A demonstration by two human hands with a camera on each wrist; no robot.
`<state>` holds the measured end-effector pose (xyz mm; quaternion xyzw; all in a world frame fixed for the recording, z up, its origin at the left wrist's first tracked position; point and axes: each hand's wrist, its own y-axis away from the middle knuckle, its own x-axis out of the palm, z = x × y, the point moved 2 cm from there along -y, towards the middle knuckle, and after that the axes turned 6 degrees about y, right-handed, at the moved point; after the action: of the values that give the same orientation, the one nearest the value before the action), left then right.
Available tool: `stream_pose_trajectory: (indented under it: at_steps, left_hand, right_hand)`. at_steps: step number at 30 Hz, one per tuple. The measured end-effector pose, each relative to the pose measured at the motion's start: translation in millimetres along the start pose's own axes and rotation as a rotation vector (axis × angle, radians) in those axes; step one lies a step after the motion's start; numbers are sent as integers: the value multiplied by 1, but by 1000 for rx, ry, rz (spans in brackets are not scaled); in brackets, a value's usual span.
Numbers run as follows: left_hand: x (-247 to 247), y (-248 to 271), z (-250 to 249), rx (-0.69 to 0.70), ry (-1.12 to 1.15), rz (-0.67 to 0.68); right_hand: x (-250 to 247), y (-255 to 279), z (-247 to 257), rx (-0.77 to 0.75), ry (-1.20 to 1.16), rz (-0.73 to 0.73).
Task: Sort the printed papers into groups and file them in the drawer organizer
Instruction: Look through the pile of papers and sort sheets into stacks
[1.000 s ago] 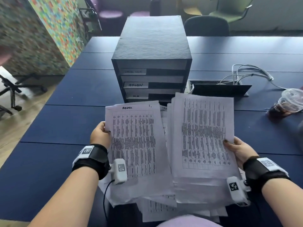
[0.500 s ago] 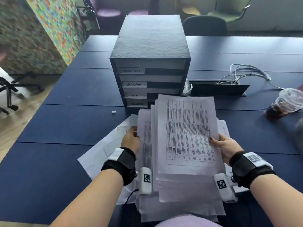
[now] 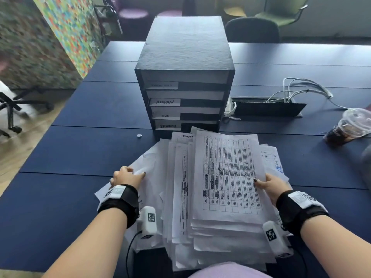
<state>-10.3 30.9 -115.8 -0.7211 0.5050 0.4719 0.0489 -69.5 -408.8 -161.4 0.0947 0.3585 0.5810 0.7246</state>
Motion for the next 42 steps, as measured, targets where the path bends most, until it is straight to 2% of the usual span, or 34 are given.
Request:
stream_pose_trajectory:
  at_steps: [3, 5, 9, 14, 24, 28, 31, 33, 34, 35, 38, 40, 41, 42]
  left_hand:
    - [2, -3, 1, 43, 22, 125]
    - [2, -2, 0, 91, 55, 118]
    - [-3, 1, -1, 158, 153, -17]
    - [-18, 9, -10, 247, 318, -72]
    - [-71, 47, -84, 649, 488, -243]
    - [-98, 67, -115, 854, 499, -375]
    - [-118, 85, -135, 963, 562, -498]
    - [-125, 99, -145, 1011, 653, -517]
    - [-125, 107, -149, 1027, 718, -472]
    - [-123, 113, -153, 1046, 803, -368]
    - [-106, 119, -153, 1064, 994, 153]
    - [-89, 112, -141, 988, 994, 472]
    - [-81, 106, -132, 911, 950, 559]
    - [-72, 97, -122, 821, 879, 586]
  right_hand:
    - [-1, -5, -7, 5, 20, 1]
    - [-2, -8, -11, 2, 44, -1]
    - [-2, -8, -10, 2, 73, -4]
    - [-3, -5, -9, 14, 86, 2]
    - [-3, 6, 0, -23, 98, -13]
    - [-1, 13, 6, -31, 82, -10]
    - [-1, 17, 8, -30, 70, -21]
    - [-1, 15, 7, -36, 58, -20]
    - [-2, 15, 6, -42, 58, -17]
    - [-2, 15, 6, -39, 58, -13]
    - [-3, 11, 0, -30, 64, -13]
    - [-4, 10, 0, -33, 43, -8]
    - [-5, 15, 3, -12, 12, -9]
    - [-5, 17, 5, 16, -42, -19]
